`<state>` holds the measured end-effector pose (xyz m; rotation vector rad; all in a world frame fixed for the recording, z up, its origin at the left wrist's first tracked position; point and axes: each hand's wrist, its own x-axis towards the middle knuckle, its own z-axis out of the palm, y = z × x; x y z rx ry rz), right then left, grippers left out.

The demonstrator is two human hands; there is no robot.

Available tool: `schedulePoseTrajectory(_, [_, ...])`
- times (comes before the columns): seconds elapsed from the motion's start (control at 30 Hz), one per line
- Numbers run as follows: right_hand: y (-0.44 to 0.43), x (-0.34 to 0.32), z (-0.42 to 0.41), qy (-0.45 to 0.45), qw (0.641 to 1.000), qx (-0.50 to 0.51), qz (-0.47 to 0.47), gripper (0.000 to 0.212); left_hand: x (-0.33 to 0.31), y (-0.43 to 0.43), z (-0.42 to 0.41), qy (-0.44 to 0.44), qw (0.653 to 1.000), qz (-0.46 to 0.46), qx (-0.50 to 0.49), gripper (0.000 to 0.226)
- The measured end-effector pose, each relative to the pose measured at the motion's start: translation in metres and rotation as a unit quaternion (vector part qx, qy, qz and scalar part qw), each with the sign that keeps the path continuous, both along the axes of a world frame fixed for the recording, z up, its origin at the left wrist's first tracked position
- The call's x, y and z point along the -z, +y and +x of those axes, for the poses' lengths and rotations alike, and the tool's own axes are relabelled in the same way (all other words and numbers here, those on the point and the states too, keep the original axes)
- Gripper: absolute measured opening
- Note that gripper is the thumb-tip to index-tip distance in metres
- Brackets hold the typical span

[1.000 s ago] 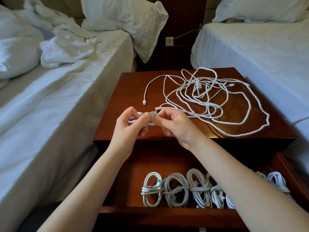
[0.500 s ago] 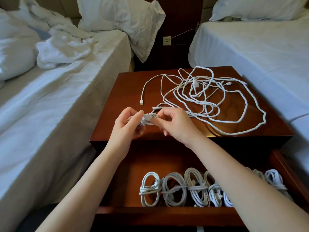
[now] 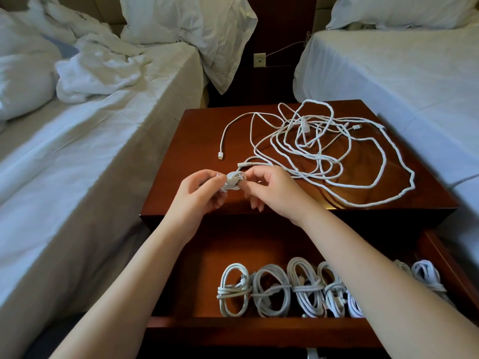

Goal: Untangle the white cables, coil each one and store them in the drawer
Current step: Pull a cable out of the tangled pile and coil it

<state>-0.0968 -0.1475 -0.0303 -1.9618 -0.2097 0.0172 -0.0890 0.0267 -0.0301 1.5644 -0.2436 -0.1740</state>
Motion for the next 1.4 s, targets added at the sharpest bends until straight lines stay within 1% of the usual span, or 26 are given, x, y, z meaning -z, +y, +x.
schedulePoseTrajectory(0.17, [-0.005,-0.002,0.0,-0.03,0.999,0.016,-0.024,0.013,0.002,-0.001,-0.001,-0.007,1.0,0.001,0.029,0.017])
schedulePoseTrajectory(0.33, [-0.003,0.003,0.003,-0.088,0.991,0.056,-0.084,0.013,0.006,0.0,-0.003,-0.094,0.989,0.11,0.033,0.032])
schedulePoseTrajectory(0.4, [-0.003,0.003,0.002,-0.107,0.988,0.049,-0.101,0.012,0.006,0.0,-0.004,-0.095,0.988,0.122,0.029,0.039])
schedulePoseTrajectory(0.43, [-0.004,0.003,0.002,-0.113,0.987,0.043,-0.103,0.012,0.006,0.0,-0.003,-0.095,0.987,0.125,0.028,0.038])
schedulePoseTrajectory(0.47, [-0.005,0.003,0.002,-0.116,0.987,0.036,-0.102,0.011,0.006,0.0,-0.003,-0.098,0.986,0.129,0.027,0.035])
schedulePoseTrajectory(0.57, [-0.01,0.0,0.002,-0.116,0.989,0.016,-0.087,0.012,0.008,-0.001,-0.002,-0.11,0.984,0.142,0.018,0.014])
schedulePoseTrajectory(0.67, [-0.012,0.0,0.003,-0.103,0.992,0.013,-0.071,0.014,0.009,-0.002,-0.003,-0.118,0.984,0.134,0.014,0.009])
schedulePoseTrajectory(0.73, [-0.012,0.002,0.004,-0.084,0.995,0.019,-0.053,0.014,0.007,-0.002,-0.003,-0.099,0.988,0.117,0.017,0.007])
schedulePoseTrajectory(0.8, [-0.011,0.003,0.005,-0.049,0.998,0.016,-0.022,0.014,0.005,-0.002,-0.002,-0.05,0.997,0.061,0.025,0.003])
schedulePoseTrajectory(0.87, [-0.009,0.003,0.006,-0.001,1.0,0.001,0.03,0.019,0.002,-0.003,-0.002,-0.004,1.0,-0.004,0.029,0.006])
schedulePoseTrajectory(0.93, [-0.009,0.002,0.006,0.031,0.995,-0.019,0.091,0.024,0.001,-0.003,-0.002,0.015,0.999,-0.031,0.032,0.011])
schedulePoseTrajectory(1.0, [-0.01,0.001,0.005,0.037,0.992,-0.027,0.12,0.022,0.001,-0.004,-0.002,0.017,0.999,-0.029,0.036,0.013])
schedulePoseTrajectory(1.13, [-0.009,0.003,0.004,0.041,0.989,-0.02,0.139,0.018,0.002,-0.003,0.001,0.032,0.999,-0.018,0.032,0.016])
schedulePoseTrajectory(1.3, [-0.007,0.002,0.003,0.018,0.991,-0.037,0.126,0.017,-0.001,0.002,0.001,0.048,0.997,-0.023,0.051,0.014])
schedulePoseTrajectory(1.4, [-0.006,0.001,0.002,0.029,0.99,-0.045,0.133,0.014,-0.003,0.003,-0.001,0.044,0.998,-0.033,0.03,0.014])
